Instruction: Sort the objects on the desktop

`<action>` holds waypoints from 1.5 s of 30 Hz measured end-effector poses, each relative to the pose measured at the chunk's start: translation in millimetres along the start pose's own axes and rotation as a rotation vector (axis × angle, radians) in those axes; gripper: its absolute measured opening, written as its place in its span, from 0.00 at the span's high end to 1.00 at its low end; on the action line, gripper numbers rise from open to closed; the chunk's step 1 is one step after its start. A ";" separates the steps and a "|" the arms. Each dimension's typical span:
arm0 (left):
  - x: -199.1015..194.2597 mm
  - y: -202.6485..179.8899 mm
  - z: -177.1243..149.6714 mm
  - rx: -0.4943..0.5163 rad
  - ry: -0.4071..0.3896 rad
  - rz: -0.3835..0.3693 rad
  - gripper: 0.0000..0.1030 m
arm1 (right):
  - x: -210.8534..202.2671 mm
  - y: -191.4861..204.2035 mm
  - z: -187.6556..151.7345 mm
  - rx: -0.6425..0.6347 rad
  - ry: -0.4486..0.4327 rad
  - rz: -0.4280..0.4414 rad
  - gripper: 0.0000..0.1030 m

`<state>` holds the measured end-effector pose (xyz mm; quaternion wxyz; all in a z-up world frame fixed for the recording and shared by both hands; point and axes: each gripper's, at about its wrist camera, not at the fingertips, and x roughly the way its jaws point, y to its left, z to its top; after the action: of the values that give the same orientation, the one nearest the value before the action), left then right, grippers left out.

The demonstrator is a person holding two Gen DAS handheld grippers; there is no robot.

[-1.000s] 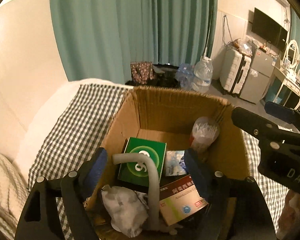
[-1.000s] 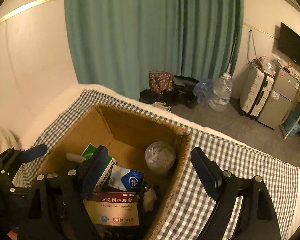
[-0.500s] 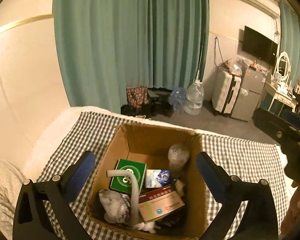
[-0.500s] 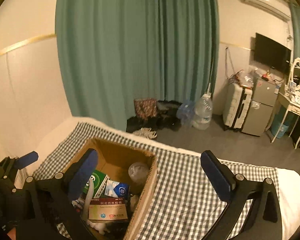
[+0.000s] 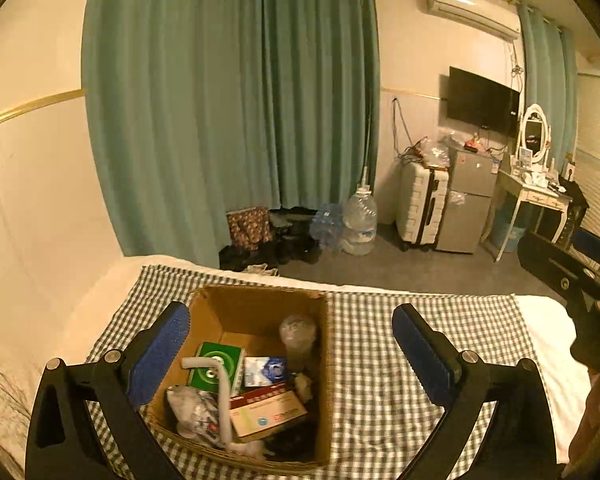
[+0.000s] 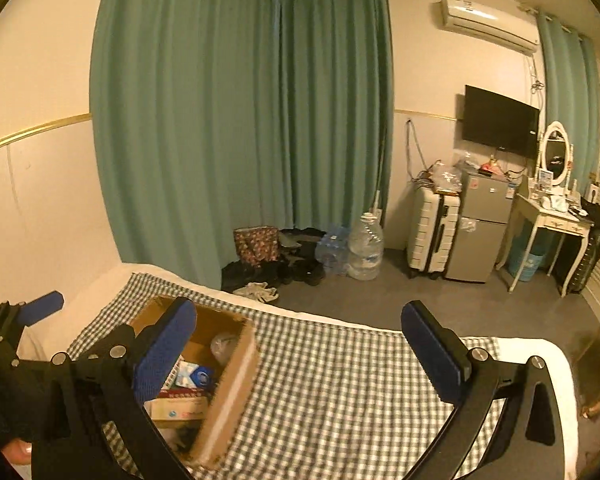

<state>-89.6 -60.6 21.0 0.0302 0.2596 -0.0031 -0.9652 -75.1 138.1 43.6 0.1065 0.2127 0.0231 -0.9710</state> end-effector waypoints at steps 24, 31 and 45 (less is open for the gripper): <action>-25.7 -160.5 -11.0 0.115 -0.034 -0.159 0.00 | -85.9 -172.9 -50.2 0.116 -0.014 -0.191 0.00; -19.6 -190.4 -21.9 0.139 -0.012 -0.184 0.00 | -86.3 -204.0 -64.5 0.159 0.008 -0.175 0.00; -11.4 -196.1 -31.3 0.149 0.016 -0.175 0.00 | -71.5 -213.0 -79.1 0.180 0.048 -0.194 0.00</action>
<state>-75.2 136.0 -4.7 -0.0736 0.2681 -0.0517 -0.9592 -25.5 367.2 1.5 -0.0081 0.2415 -0.0410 -0.9695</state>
